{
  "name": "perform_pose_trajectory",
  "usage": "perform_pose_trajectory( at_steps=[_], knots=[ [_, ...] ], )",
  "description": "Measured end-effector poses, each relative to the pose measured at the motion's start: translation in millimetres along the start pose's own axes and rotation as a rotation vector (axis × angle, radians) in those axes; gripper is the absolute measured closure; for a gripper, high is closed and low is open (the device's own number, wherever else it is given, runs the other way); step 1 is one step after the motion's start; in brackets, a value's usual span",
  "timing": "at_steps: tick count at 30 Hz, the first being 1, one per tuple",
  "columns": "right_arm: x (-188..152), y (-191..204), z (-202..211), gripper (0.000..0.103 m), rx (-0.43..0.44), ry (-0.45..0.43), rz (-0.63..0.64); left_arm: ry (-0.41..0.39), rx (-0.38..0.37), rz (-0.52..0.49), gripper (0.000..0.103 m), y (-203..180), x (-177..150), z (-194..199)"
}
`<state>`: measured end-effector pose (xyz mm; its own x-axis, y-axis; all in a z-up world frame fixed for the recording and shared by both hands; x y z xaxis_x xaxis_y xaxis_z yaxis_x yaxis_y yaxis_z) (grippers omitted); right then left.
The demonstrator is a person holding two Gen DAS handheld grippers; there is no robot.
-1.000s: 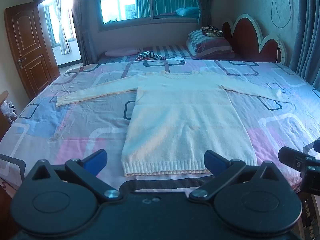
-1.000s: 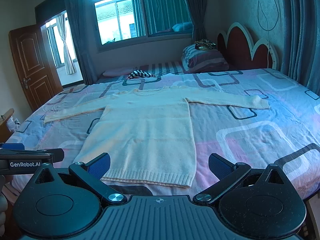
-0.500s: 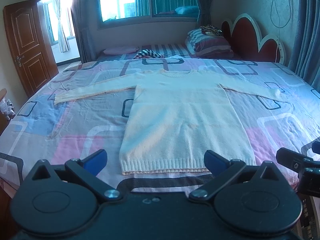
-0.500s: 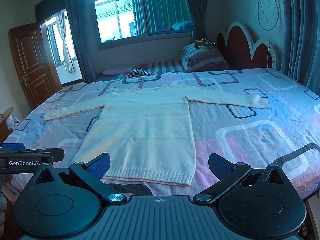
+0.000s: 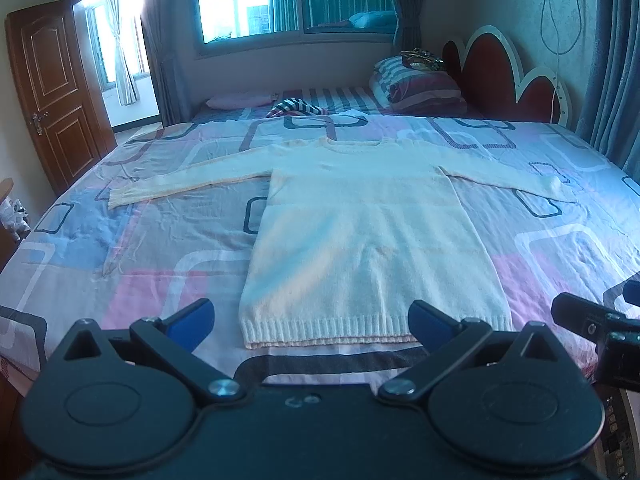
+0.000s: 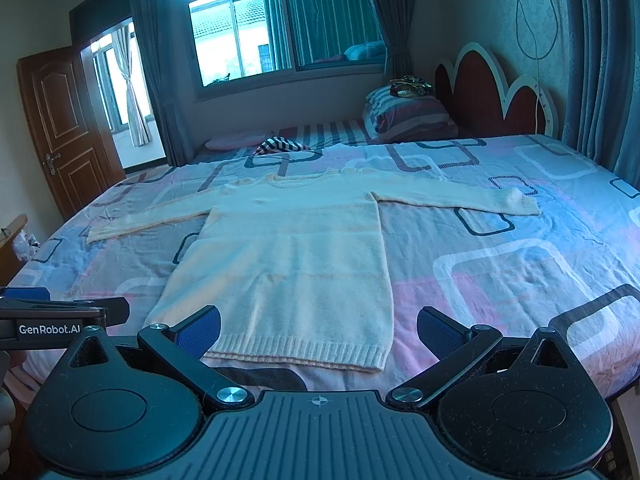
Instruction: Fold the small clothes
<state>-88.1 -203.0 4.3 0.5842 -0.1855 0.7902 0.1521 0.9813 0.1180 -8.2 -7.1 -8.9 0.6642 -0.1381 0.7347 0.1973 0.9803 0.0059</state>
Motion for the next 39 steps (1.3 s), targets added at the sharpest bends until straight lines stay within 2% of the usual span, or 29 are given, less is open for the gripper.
perform_pose_trajectory(
  at_steps=[23,39],
  knots=[
    [2,-2,-4,0.0,-0.001,0.004,-0.002,0.007,-0.003,0.0,0.001,-3,-1,-6],
    [17,-21,-35,0.0,-0.021,0.018,-0.013,0.028,-0.008,0.049,0.001,0,16,-45]
  ],
)
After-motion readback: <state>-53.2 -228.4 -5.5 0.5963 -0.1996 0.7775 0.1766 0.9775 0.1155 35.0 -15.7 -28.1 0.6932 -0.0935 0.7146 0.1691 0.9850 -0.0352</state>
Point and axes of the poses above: each gripper's, at about its wrist camera, not at the fingertips, and z roughly against the way its jaws point, y to its left, x to its top, the point moved 2 cm from there along -z, roughly the way its jaws point, and after that the axes turned 6 degrees about -x, right-handed, at the moved point
